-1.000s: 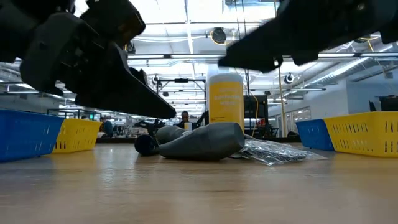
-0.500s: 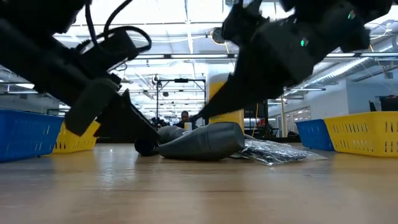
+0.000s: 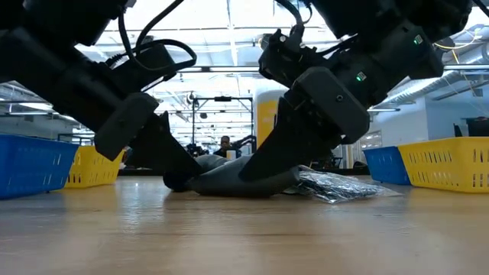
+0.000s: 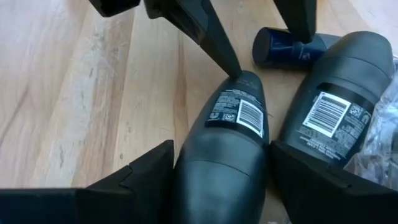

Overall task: Pick & Place Travel size toiletries
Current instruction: Put the bottom black deodorant into the right blue bin

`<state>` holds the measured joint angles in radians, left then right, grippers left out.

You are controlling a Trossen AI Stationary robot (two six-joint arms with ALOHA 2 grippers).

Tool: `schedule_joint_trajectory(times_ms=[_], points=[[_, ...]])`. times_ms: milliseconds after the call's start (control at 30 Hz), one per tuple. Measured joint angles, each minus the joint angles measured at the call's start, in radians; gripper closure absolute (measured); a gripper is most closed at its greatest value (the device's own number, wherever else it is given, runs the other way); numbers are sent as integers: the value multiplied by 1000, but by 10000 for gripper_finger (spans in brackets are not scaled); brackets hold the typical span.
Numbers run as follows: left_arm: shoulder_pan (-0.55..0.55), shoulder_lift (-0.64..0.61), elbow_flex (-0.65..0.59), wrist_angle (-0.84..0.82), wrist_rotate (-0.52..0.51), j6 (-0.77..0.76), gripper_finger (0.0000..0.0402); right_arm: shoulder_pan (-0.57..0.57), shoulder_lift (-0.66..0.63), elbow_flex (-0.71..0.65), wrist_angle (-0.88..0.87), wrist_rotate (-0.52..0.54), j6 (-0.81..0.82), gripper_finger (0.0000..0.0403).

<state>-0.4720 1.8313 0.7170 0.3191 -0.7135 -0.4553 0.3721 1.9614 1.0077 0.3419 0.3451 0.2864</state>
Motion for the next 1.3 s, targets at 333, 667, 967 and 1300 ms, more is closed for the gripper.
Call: schedule_joint_trajectory(times_ms=[333,667,967,1300], points=[[1,0,0,-3,2,-30,135,33,-89,-1,-160,-14,10,200],[1,0,0,-3,1,-38,135,106,-436,-1,-711,131,113,201],[1,0,0,-1,0,-44,135,-44,-735,-1,-1471,193,359,199],[1,0,0,-1,0,-44,135,-250,-791,-191,-1383,-32,27,198]])
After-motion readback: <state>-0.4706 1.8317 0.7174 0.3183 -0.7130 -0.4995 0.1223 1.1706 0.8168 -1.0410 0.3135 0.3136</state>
